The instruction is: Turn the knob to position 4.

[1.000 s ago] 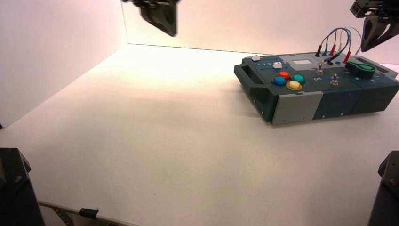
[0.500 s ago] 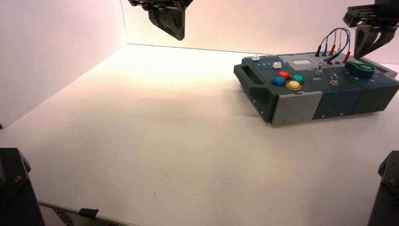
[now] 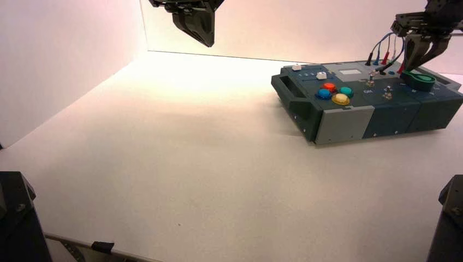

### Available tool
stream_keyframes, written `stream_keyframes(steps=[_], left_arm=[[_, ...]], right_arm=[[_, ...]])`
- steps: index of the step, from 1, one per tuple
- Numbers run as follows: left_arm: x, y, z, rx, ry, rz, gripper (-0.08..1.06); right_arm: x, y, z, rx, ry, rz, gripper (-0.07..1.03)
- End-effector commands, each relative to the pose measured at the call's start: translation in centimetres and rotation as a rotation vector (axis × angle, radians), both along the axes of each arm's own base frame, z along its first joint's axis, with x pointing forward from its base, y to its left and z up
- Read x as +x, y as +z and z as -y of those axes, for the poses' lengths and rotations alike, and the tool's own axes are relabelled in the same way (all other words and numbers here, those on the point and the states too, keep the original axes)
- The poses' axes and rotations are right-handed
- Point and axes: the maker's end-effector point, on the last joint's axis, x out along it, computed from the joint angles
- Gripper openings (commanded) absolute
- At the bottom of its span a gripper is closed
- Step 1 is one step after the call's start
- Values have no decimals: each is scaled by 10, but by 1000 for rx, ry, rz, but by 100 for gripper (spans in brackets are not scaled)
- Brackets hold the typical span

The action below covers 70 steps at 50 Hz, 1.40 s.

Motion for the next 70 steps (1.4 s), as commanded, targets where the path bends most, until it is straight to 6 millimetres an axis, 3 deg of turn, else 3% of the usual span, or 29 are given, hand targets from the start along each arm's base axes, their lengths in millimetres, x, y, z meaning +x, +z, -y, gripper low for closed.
stream_keyframes(steps=[1, 26, 43, 70], left_arm=[[6, 14, 5, -22, -8, 38, -3], [5, 16, 5, -21, -10, 37, -3], [4, 16, 5, -19, -13, 37, -3], [4, 15, 4, -17, -12, 33, -3]], right_arm=[[10, 13, 0, -10, 12, 39, -2], [7, 12, -23, 16, 50, 14, -2], [14, 24, -20, 4, 50, 51, -2], [12, 23, -13, -11, 46, 40, -2]])
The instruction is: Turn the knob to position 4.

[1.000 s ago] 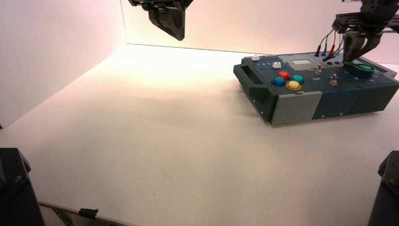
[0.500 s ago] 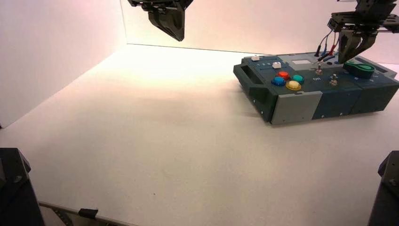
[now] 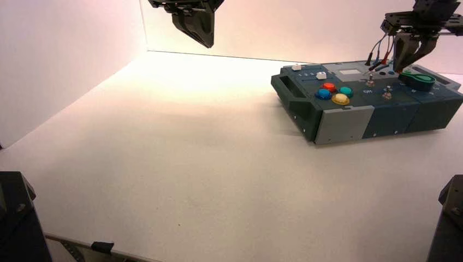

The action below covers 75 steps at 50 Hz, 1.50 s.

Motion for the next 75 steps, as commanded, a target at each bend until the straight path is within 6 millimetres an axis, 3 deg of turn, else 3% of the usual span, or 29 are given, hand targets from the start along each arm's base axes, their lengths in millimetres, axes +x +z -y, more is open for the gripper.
stream_keyframes(steps=[1, 16, 54, 75], left_arm=[[5, 16, 5, -22, -9, 40, -3], [5, 15, 4, -20, -10, 39, -3], [5, 18, 5, -22, -13, 42, -3], [4, 18, 4, -21, -13, 41, -3]], right_arm=[[9, 20, 7, -25, 4, 54, -2], [6, 21, 13, -21, -23, 46, -2], [-19, 25, 4, 5, -43, 1, -2], [-5, 21, 8, -3, -43, 18, -2]])
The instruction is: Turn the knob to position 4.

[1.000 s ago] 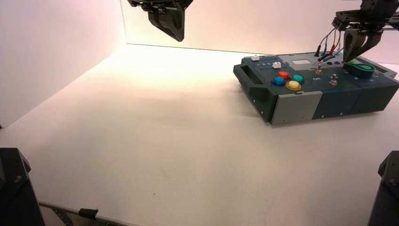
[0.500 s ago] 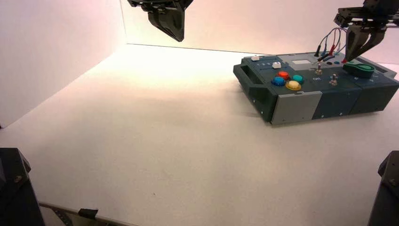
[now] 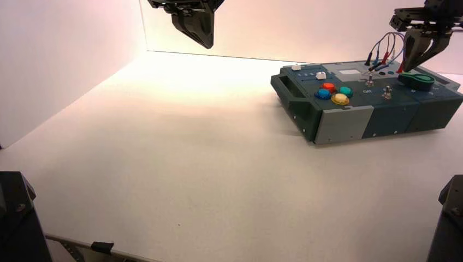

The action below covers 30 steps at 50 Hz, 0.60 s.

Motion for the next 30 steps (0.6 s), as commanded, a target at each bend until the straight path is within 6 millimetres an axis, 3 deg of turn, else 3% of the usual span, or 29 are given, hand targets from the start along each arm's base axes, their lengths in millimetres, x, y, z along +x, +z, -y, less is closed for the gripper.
stream_keyframes(steps=[1, 9, 20, 30], left_arm=[[5, 19, 5, -28, -9, 47, -3], [5, 18, 5, -26, -10, 45, -3], [5, 17, 5, -26, -8, 43, -3], [6, 17, 5, -24, -10, 44, -3]], right_arm=[[16, 13, 6, -14, -4, 52, -2], [22, 11, 7, -16, -2, 50, -2], [16, -17, 6, 3, -1, -20, -2], [13, -16, 4, 11, 0, -40, -2]])
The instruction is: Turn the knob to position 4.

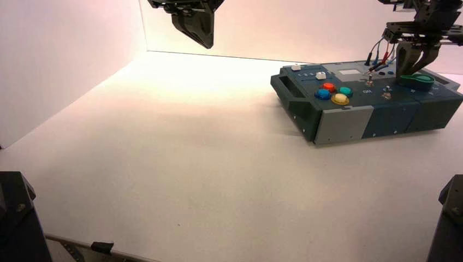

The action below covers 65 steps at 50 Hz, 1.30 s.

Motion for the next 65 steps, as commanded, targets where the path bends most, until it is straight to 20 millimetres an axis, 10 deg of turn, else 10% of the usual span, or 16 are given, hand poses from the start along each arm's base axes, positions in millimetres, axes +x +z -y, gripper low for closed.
stream_keyframes(steps=[1, 65], left_arm=[[6, 17, 5, -24, -9, 44, -3], [6, 20, 5, -25, -11, 49, -3]], right_arm=[[2, 10, 1, -1, -1, 14, -2], [-24, 24, -7, 10, -10, -4, -2]])
